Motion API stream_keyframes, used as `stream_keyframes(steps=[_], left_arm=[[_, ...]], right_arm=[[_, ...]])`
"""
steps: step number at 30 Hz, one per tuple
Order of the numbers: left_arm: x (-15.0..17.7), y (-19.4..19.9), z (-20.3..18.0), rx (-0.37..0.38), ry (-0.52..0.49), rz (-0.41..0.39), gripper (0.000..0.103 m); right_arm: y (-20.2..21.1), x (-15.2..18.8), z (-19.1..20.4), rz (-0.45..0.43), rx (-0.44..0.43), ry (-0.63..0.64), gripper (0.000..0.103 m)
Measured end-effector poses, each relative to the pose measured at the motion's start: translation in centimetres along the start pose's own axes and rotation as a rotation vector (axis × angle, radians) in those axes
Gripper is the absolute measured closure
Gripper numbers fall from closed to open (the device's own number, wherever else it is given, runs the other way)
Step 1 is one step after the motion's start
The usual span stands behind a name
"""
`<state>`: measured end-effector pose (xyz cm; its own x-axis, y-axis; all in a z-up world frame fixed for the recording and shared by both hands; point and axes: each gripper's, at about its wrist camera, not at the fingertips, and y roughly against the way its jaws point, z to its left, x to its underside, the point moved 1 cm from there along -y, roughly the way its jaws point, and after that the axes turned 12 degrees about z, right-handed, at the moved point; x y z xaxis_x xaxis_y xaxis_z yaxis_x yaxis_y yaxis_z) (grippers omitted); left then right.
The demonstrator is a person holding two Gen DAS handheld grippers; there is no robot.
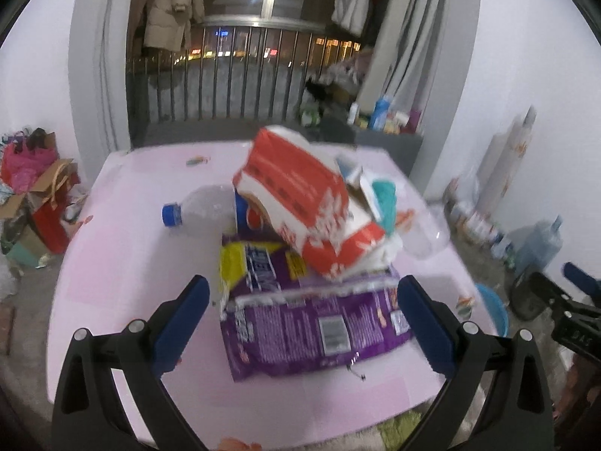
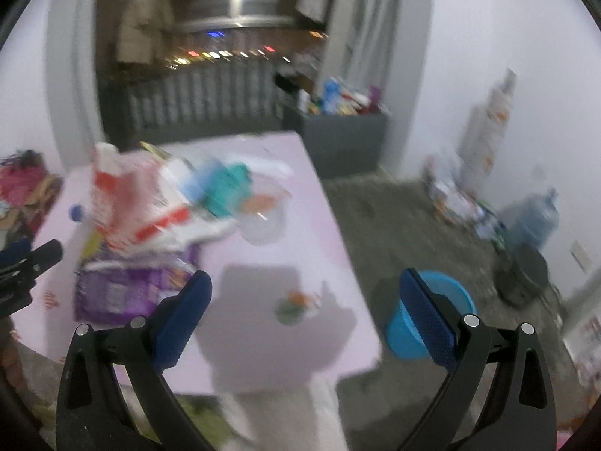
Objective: Collect trash
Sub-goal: 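Reach the right gripper to the clear plastic cup and grasp it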
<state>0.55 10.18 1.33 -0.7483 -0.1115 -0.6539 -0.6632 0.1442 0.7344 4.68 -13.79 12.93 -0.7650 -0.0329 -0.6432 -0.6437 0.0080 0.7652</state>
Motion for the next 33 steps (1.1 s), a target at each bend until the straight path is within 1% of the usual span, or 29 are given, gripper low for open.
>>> stream_keyframes(steps=[2,4,9,11,14,16,18,22,23,27,28,30,31,33], left_arm=[[0.0,0.2,0.9,0.062,0.022,-0.028,0.005],[-0.3,0.1,1.5,0.068,0.049,-0.018,0.005],[-1.5,-0.1,1.8,0.111,0.038,-0.026,0.005],[-2.4,0.0,1.6,0.142,0.031,-0.037,0.005],[-4.2,0.1,0.8,0.212,-0.009,-0.059,0.005],[-5.6,0.0,-0.3,0.250,-0.061,-0.070,0.005],[-7.2,-0.5,-1.7,0.269,-0.118,-0.066,0.005],[-10.0,-1.8,-3.8,0.327,-0.178,-0.034,0.007],[-11.0,-2.4,-4.5,0.331,-0.189,-0.016,0.011],[-13.4,-4.8,-6.2,0.296,-0.210,0.030,0.022],[-14.0,-5.6,-6.6,0.291,-0.209,0.056,0.023],[-14.8,-7.4,-7.1,0.274,-0.191,0.111,0.032],[-15.0,-8.1,-7.3,0.267,-0.187,0.129,0.034],[-15.3,-9.8,-7.8,0.244,-0.183,0.176,0.041]], right_arm=[[-0.4,-0.3,0.6,-0.010,-0.056,0.013,0.008],[-0.9,-0.5,1.1,-0.009,-0.106,0.012,0.008],[-2.2,-1.5,1.2,-0.019,-0.134,-0.004,0.008],[-2.5,-2.1,1.0,-0.019,-0.146,-0.016,0.008],[-2.9,-3.1,0.5,-0.008,-0.170,-0.044,0.008],[-3.3,-3.7,-0.2,-0.003,-0.182,-0.071,0.008],[-3.7,-3.9,-0.7,0.005,-0.192,-0.089,0.008],[-4.7,-4.8,-1.8,0.019,-0.201,-0.119,0.012],[-4.9,-4.9,-2.1,0.019,-0.203,-0.122,0.013],[-6.1,-6.0,-3.3,0.024,-0.231,-0.141,0.019],[-6.6,-6.2,-3.5,0.030,-0.241,-0.146,0.020],[-7.5,-6.6,-3.8,0.046,-0.257,-0.152,0.024],[-8.0,-6.6,-3.8,0.053,-0.265,-0.155,0.025],[-9.4,-6.9,-4.2,0.080,-0.292,-0.162,0.030]])
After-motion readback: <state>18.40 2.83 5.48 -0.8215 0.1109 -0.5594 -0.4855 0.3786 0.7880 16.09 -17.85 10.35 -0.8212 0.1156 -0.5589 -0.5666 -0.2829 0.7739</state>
